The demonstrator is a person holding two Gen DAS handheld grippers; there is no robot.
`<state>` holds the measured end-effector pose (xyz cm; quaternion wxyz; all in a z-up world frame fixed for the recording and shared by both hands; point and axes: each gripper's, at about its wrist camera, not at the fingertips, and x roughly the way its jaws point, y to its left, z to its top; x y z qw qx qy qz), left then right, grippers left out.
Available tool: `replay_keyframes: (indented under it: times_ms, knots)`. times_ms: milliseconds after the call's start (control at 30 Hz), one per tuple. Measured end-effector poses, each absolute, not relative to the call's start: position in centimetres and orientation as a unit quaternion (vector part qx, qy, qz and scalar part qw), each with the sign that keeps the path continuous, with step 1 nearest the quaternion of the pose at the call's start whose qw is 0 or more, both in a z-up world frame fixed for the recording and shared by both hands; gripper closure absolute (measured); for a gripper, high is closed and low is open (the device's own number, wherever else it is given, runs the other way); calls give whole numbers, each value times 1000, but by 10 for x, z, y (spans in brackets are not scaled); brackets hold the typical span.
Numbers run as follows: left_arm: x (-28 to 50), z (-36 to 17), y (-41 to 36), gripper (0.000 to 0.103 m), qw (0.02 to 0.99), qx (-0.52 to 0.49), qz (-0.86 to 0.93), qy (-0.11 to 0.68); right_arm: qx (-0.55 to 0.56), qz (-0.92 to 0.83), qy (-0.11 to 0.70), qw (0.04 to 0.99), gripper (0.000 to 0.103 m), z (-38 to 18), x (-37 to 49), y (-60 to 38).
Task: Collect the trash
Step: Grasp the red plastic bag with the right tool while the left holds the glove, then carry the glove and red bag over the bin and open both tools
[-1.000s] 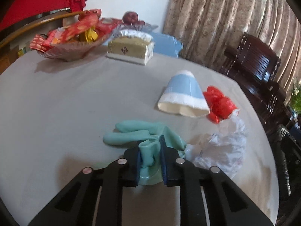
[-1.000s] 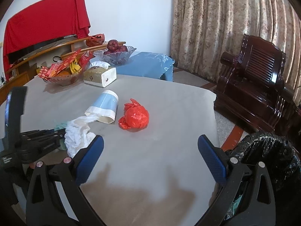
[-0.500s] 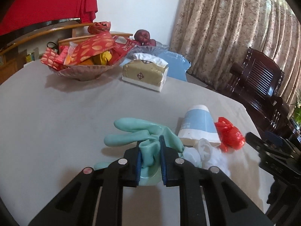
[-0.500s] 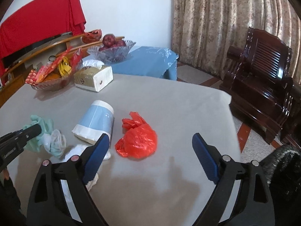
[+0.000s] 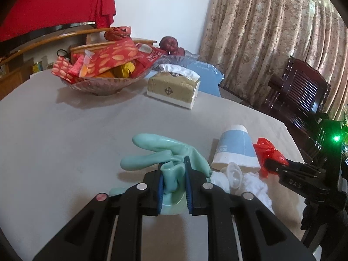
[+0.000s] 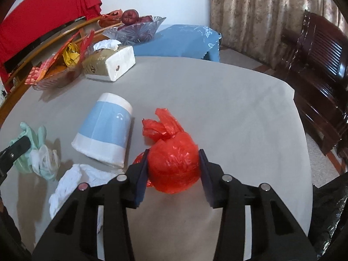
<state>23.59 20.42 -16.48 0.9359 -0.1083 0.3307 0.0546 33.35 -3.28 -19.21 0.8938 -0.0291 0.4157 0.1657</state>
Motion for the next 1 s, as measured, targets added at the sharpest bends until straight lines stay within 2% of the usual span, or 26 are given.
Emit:
replay_keyframes:
  times_ms: [600, 1000]
  knots:
    - [197, -85, 153, 87, 961, -79, 12, 263, 2, 161, 306, 938, 62, -83, 252, -88]
    - [152, -43, 100, 87, 970, -75, -34, 230, 6, 146, 262, 954, 62, -31, 183, -136]
